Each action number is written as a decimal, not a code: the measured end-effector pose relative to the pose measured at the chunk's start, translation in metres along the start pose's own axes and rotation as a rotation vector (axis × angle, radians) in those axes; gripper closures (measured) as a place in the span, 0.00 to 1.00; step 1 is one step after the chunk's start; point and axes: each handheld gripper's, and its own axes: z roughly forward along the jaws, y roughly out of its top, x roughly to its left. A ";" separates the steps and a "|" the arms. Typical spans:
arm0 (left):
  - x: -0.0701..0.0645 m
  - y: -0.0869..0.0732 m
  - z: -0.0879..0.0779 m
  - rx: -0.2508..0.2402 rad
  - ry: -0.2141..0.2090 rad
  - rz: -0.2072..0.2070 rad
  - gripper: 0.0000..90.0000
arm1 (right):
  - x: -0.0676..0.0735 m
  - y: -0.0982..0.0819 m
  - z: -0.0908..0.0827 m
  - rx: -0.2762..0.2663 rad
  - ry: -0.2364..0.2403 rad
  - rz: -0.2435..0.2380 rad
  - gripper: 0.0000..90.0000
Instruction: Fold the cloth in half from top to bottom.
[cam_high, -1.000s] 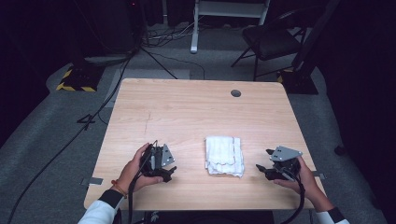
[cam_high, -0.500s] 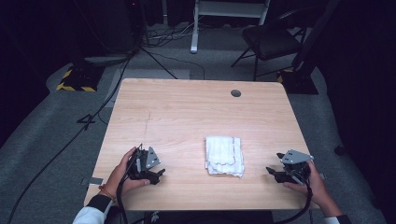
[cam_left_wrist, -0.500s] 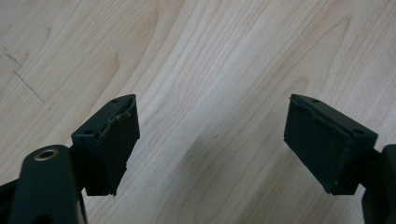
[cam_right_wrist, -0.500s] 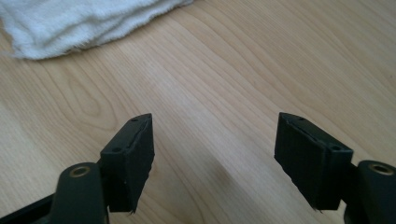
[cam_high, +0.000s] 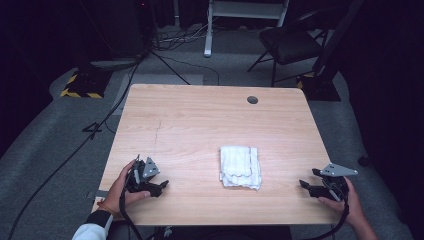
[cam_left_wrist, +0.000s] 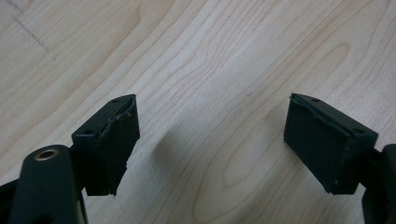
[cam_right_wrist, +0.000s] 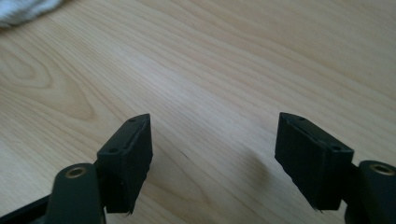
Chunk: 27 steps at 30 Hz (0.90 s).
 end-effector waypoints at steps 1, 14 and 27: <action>0.003 -0.003 -0.001 -0.004 -0.011 -0.024 0.20 | -0.001 -0.004 0.001 -0.009 -0.006 0.012 0.28; 0.011 -0.016 0.000 -0.047 -0.043 -0.143 0.18 | -0.007 -0.013 0.000 -0.040 0.022 0.096 0.26; 0.010 -0.016 0.000 -0.049 -0.045 -0.152 0.18 | -0.007 -0.013 0.000 -0.034 0.014 0.104 0.24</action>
